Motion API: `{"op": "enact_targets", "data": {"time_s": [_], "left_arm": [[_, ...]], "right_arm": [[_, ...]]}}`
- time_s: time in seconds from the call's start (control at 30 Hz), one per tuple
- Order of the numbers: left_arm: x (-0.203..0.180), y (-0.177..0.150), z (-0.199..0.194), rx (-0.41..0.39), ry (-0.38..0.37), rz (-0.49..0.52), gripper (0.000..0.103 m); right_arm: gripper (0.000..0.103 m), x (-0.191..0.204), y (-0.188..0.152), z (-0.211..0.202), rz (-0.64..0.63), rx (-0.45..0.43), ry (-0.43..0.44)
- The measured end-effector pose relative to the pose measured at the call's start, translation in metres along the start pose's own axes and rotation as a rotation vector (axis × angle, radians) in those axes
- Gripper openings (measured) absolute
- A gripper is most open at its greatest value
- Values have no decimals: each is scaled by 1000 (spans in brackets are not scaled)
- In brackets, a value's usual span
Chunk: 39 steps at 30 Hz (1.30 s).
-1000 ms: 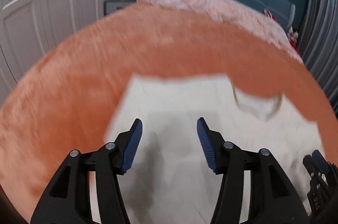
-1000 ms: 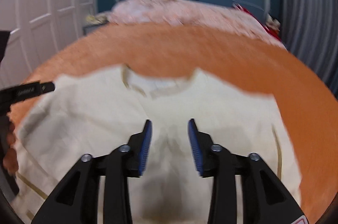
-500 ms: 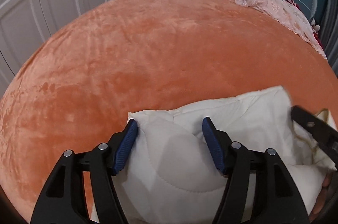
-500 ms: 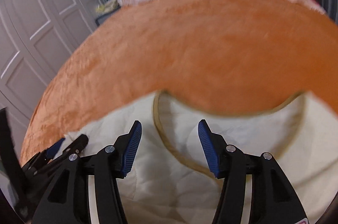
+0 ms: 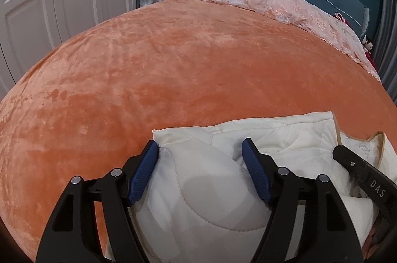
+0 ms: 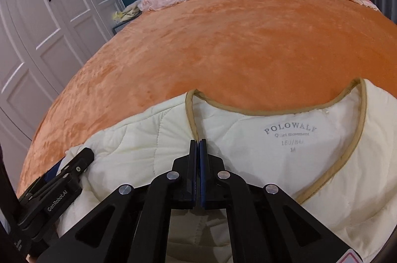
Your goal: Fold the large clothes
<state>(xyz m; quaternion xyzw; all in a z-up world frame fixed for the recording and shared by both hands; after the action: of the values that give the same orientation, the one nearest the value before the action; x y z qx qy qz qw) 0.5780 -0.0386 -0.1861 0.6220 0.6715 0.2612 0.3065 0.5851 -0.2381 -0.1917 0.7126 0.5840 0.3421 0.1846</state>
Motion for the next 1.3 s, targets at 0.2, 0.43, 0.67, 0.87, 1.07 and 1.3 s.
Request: {"op": "enact_targets", "data": {"time_s": [0.2, 0.43, 0.67, 0.87, 1.07, 1.3], "left_arm": [[-2, -2, 3, -6, 21, 12, 71], [-2, 3, 2, 56, 29, 21, 72], [-52, 22, -59, 12, -110, 84, 72], [-193, 10, -73, 83, -314, 211, 72], [-263, -38, -43, 137, -261, 352, 66], [-254, -50, -19, 143, -227, 305, 65]], "right_arm": [[0, 3, -2, 8, -19, 14, -25], [12, -34, 3, -69, 121, -117, -8], [14, -170, 9, -175, 111, -198, -243], [15, -236, 16, -154, 193, -101, -260], [14, -229, -17, -118, 71, -27, -301], [7, -240, -20, -110, 116, -46, -288]]}}
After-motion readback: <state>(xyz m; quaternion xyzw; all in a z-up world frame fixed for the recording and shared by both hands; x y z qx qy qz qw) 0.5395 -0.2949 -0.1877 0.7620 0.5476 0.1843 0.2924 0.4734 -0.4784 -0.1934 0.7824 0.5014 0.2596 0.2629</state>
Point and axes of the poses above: each gripper's, at about its wrist camera, not at the fingertips, and z roughly the way its jaws point, x to its left, y to its top, the point moved 5 cm from there along z, roughly the way its jaws point, and after that the axes turned 3 degrees about -x, right-handed, at the moved point
